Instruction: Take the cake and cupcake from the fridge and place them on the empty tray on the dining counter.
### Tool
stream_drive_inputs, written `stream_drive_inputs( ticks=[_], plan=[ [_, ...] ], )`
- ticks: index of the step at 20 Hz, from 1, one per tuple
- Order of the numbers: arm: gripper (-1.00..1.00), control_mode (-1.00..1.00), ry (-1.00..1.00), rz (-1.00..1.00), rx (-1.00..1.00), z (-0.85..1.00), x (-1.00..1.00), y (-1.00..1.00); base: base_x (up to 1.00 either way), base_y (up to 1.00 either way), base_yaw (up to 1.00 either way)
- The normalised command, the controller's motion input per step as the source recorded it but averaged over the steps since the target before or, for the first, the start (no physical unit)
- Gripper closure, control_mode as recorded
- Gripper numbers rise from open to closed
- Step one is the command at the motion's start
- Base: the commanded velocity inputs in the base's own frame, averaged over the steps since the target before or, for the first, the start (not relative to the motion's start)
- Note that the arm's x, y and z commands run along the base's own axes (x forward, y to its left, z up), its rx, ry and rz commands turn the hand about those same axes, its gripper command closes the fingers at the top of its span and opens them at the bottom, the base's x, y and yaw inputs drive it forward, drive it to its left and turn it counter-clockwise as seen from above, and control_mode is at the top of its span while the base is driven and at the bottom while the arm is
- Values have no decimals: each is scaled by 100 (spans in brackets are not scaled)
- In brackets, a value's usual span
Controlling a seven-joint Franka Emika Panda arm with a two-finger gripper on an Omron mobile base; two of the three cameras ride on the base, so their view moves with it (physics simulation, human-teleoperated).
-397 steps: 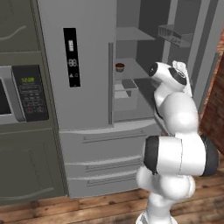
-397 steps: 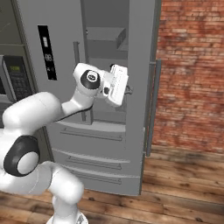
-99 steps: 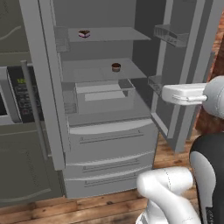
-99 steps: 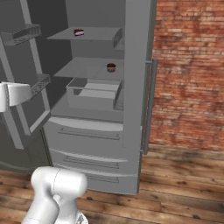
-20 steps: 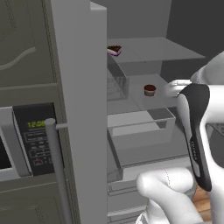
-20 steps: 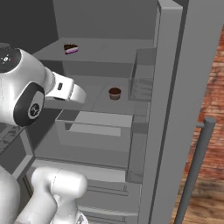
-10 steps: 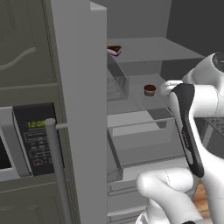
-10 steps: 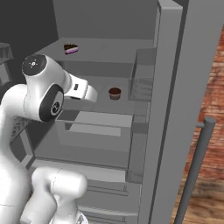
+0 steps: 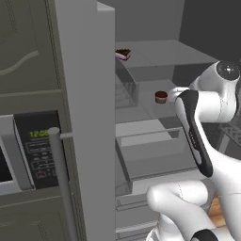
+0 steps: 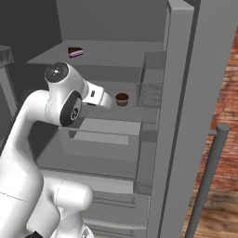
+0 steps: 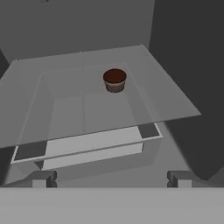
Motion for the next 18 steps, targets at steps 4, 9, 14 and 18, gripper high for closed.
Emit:
stream_drive_inputs(
  ticks=[4,9,14,18],
  plan=[
    [-100,-100,0,0,0,-18,44,-7,0,0,0],
    [-100,-100,0,0,0,-20,49,-8,0,0,0],
    [-100,-100,0,0,0,-15,40,-14,0,0,0],
    [-100,-100,0,0,0,-11,28,-14,0,0,0]
  ],
)
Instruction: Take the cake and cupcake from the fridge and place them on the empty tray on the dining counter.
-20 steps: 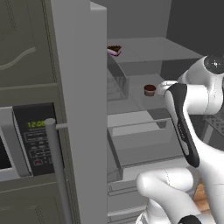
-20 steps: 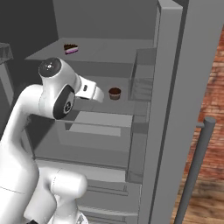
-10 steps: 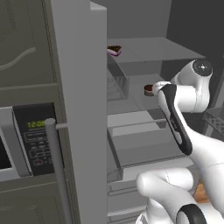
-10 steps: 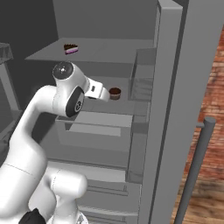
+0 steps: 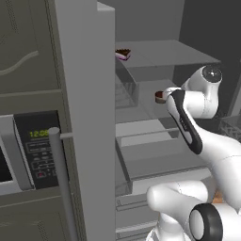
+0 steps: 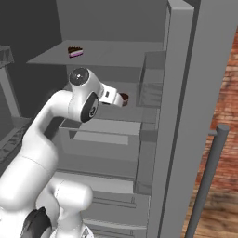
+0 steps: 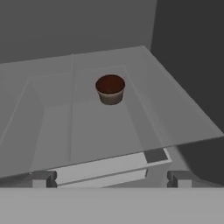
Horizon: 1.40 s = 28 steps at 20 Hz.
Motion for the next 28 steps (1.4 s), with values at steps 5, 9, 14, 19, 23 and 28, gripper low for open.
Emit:
stream_drive_inputs(
  ticks=[5,9,14,19,23,28],
  plan=[
    [-100,-100,0,0,0,-8,24,-9,0,0,0],
    [-100,-100,0,0,0,-13,28,0,0,0,0],
    [-100,-100,0,0,0,-15,30,0,0,0,0],
    [-100,-100,0,0,0,-18,36,0,0,0,0],
    [-100,-100,0,0,0,-16,35,0,0,0,0],
    [-100,-100,0,0,1,-13,36,-5,0,0,0]
  ],
)
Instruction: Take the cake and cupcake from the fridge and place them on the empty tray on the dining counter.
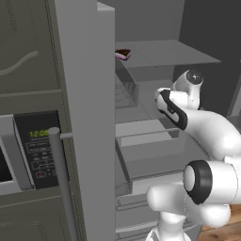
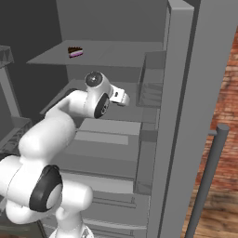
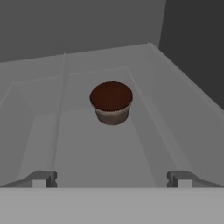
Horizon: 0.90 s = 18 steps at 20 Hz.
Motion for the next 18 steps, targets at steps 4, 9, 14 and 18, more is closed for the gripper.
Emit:
stream_drive_inputs(
  ticks=[4,9,14,18],
  plan=[
    [-100,-100,0,0,1,-7,33,-15,0,0,0],
    [-100,-100,0,1,0,-8,35,-9,0,0,0],
    [-100,-100,0,0,0,-8,34,0,0,0,0],
    [-100,-100,0,0,0,-9,32,-1,0,0,0]
  ],
)
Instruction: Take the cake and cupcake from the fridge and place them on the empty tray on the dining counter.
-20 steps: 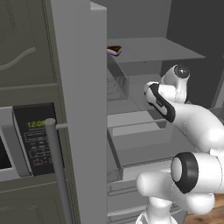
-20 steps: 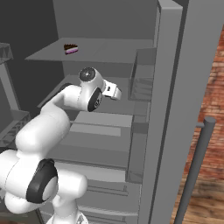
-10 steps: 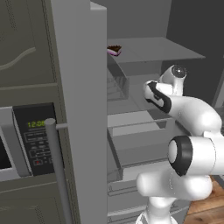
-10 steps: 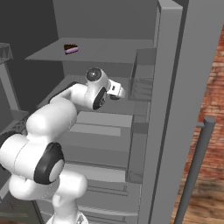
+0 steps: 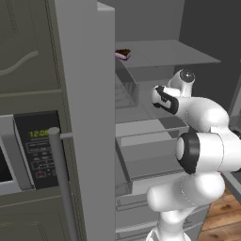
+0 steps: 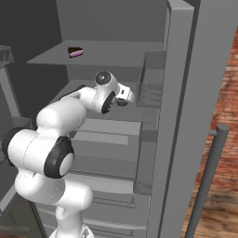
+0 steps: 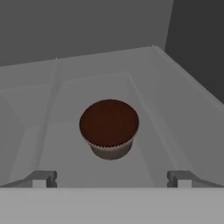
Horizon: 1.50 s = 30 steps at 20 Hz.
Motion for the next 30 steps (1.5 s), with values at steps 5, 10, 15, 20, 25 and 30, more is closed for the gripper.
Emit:
stream_drive_inputs(
  ticks=[5,10,15,20,25,30],
  plan=[
    [-100,-100,0,0,0,-5,23,-3,0,0,0],
    [-100,-100,0,0,0,-13,27,-5,0,0,0],
    [-100,-100,0,0,1,-15,18,-4,0,0,0],
    [-100,-100,0,0,1,-17,16,-3,0,0,0],
    [-100,-100,0,0,3,-20,14,0,0,0,0],
    [-100,-100,0,0,2,-15,17,-1,0,0,0]
  ],
)
